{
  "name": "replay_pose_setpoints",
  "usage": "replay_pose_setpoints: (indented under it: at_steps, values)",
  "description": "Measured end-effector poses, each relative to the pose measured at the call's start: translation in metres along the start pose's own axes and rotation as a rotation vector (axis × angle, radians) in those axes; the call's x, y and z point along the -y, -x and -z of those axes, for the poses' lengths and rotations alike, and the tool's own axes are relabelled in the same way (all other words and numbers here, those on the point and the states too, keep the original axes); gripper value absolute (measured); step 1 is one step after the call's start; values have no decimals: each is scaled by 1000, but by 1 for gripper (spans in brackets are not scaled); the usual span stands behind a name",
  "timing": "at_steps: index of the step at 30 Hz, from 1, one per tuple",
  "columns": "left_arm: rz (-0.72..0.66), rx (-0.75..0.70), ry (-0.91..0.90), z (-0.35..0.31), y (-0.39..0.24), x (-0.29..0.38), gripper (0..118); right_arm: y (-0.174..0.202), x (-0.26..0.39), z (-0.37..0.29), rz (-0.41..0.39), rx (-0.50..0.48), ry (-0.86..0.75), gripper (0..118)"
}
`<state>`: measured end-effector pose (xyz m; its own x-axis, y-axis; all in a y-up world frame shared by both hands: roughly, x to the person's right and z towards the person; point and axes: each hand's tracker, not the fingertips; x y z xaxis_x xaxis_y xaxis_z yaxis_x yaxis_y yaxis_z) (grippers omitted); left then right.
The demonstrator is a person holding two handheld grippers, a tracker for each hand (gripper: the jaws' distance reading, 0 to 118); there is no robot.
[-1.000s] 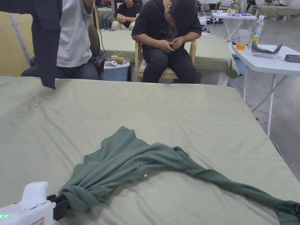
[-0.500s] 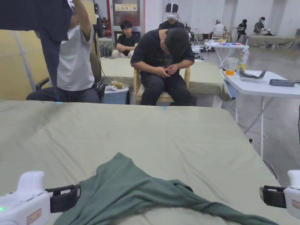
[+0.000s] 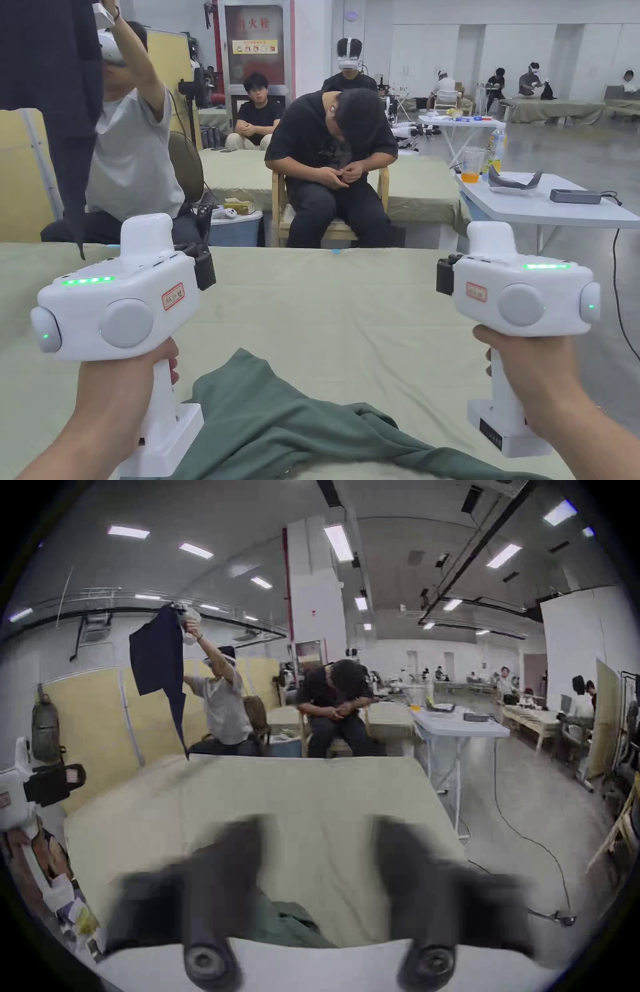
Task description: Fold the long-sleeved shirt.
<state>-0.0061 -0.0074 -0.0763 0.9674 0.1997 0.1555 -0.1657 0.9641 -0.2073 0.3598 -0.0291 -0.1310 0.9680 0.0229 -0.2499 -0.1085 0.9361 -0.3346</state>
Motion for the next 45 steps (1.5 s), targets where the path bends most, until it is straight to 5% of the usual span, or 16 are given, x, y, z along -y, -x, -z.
replay_pose_setpoints:
  at_steps: [8, 9, 10, 11, 13, 14, 18, 23, 25, 27, 31, 33, 34, 41, 44, 45]
  values:
    - [96, -21, -35, 2, 13, 0, 3, -4, 13, 35, 28, -14, 48, 12]
    - [95, -22, -39, 3, 17, 1, 3, -4, 16, 45, 37, -20, 68, 42]
    - [88, -21, -40, 4, 22, 3, 3, -8, 20, 49, 41, -31, 90, 91]
    - [83, -20, -39, -1, 20, 5, 3, -6, 24, 60, 25, -12, 137, 118]
    - [62, -32, 3, 2, 24, 14, 3, -2, 38, 92, 7, 13, 300, 118]
    - [71, -46, 14, 3, 26, 19, 3, -6, 59, 95, 54, 24, 187, 118]
    - [62, -62, 58, 15, 48, 38, 3, 12, 81, 132, -71, -30, 422, 118]
    - [95, -107, 136, 31, 71, 67, 3, 12, 124, 182, -68, -75, 579, 118]
    - [99, -122, 179, 41, 82, 79, 3, 11, 140, 200, -85, -84, 634, 99]
    - [83, -135, 218, 53, 92, 90, 3, 11, 165, 209, -127, -56, 681, 66]
    - [22, -145, 290, 78, 106, 110, 3, 8, 191, 212, -110, -104, 665, 42]
    - [8, -150, 317, 95, 111, 118, 3, 6, 187, 212, -69, -155, 690, 13]
    - [4, -152, 334, 105, 113, 120, 3, 7, 184, 212, -156, -122, 689, 13]
    - [61, -123, 403, 209, 114, 111, 3, -14, 185, 205, 34, -183, 649, 13]
    - [65, -102, 456, 259, 115, 110, 43, -16, 190, 201, 74, -180, 616, 13]
    - [75, -119, 464, 277, 114, 112, 43, -17, 191, 200, 87, -179, 604, 13]
